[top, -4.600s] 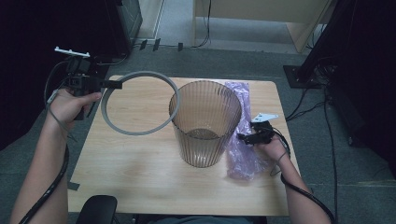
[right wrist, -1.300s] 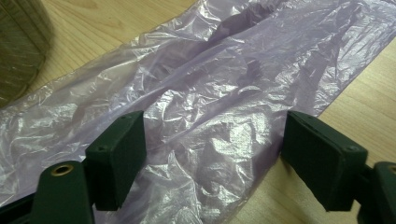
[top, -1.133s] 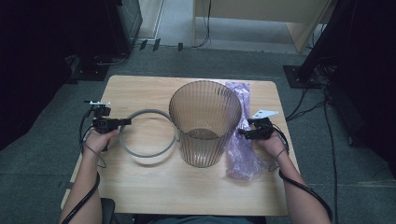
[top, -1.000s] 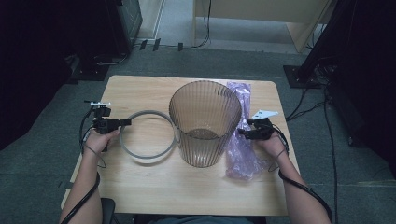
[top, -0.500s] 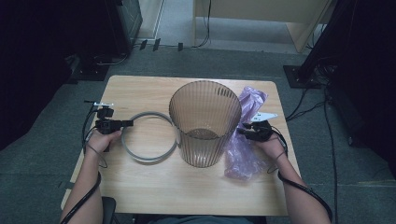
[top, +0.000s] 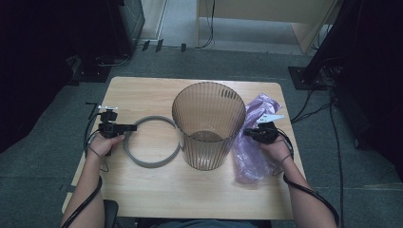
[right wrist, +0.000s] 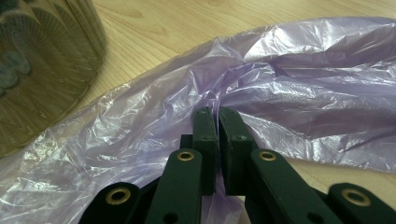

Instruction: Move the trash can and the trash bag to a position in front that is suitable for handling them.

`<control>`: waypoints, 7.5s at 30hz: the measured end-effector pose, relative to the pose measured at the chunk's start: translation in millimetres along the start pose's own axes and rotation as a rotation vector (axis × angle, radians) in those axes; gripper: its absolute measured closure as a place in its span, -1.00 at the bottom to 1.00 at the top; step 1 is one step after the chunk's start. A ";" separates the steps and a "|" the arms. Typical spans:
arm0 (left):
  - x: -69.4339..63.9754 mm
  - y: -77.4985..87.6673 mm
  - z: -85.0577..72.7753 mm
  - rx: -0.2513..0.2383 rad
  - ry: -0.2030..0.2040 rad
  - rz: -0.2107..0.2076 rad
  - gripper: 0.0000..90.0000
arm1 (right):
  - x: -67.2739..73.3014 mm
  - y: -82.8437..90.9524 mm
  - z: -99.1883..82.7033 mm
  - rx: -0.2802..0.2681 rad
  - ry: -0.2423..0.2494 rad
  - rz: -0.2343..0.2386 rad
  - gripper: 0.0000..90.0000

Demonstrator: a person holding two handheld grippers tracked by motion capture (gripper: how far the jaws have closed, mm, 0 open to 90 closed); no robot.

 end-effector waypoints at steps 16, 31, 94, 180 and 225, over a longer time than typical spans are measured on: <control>-4.8 4.0 3.6 -0.015 -0.018 -0.010 0.40 | -2.0 13.7 17.6 -0.040 -0.078 0.020 0.96; -9.0 12.5 8.9 -0.044 0.007 -0.039 0.16 | 0.1 24.7 29.8 -0.048 -0.113 0.035 0.97; -71.9 10.4 24.2 0.017 -0.077 -0.127 -0.16 | 14.0 62.1 73.7 -0.054 -0.177 0.110 1.00; -188.1 62.2 119.5 -0.015 -0.221 -0.245 -0.17 | 55.7 148.6 193.9 -0.141 -0.044 0.211 1.00; -269.4 61.0 160.4 -0.035 -0.347 -0.350 -0.15 | 140.8 109.0 233.1 -0.109 0.064 0.442 1.00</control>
Point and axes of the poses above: each handheld gripper's, and its own axes: y roughly backward along the jaws, z roughly out of its top, x roughly to its left, the point moved 4 cm from there along -y, roughly forward along the jaws, and after that the axes turned 9 degrees about -x, right-handed, at the moved point
